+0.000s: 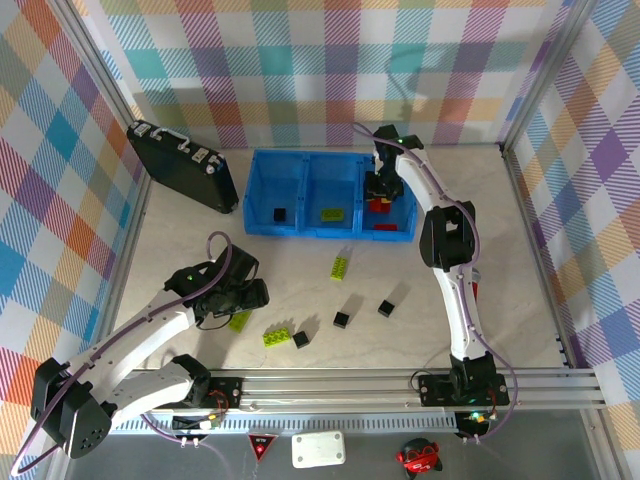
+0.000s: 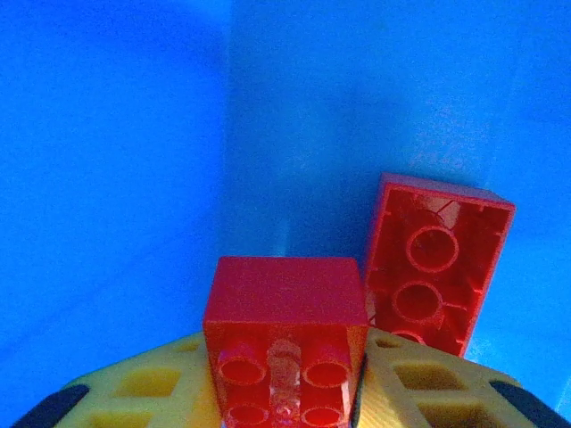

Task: Sort the legos into containers by color
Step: Place the lego in the container.

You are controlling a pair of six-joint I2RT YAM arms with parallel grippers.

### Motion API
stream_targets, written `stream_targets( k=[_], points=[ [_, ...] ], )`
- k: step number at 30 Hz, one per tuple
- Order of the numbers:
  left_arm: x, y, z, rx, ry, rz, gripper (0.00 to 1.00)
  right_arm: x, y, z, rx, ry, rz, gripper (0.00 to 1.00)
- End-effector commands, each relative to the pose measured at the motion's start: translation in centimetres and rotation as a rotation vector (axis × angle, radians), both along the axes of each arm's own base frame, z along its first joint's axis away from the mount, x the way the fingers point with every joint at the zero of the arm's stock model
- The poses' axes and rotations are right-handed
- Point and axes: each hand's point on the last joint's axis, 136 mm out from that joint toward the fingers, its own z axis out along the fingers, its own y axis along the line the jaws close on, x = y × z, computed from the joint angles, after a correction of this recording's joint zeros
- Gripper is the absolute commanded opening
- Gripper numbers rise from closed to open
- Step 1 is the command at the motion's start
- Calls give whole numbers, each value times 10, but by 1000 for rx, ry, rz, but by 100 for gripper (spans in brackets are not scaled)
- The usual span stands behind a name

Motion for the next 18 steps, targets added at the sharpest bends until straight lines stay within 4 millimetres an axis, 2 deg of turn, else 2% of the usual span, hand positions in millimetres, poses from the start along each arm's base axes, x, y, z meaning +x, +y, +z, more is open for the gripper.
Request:
stream_targets(
  k=[1, 11, 18],
  points=[
    [-3, 7, 4, 14, 7, 29, 76, 7, 4, 1, 27, -20, 14, 40],
    [-5, 7, 2, 10, 12, 30, 76, 9, 5, 27, 46, -63, 9, 44],
    [-7, 8, 2, 10, 10, 23, 76, 0, 4, 54, 59, -75, 4, 44]
  ],
)
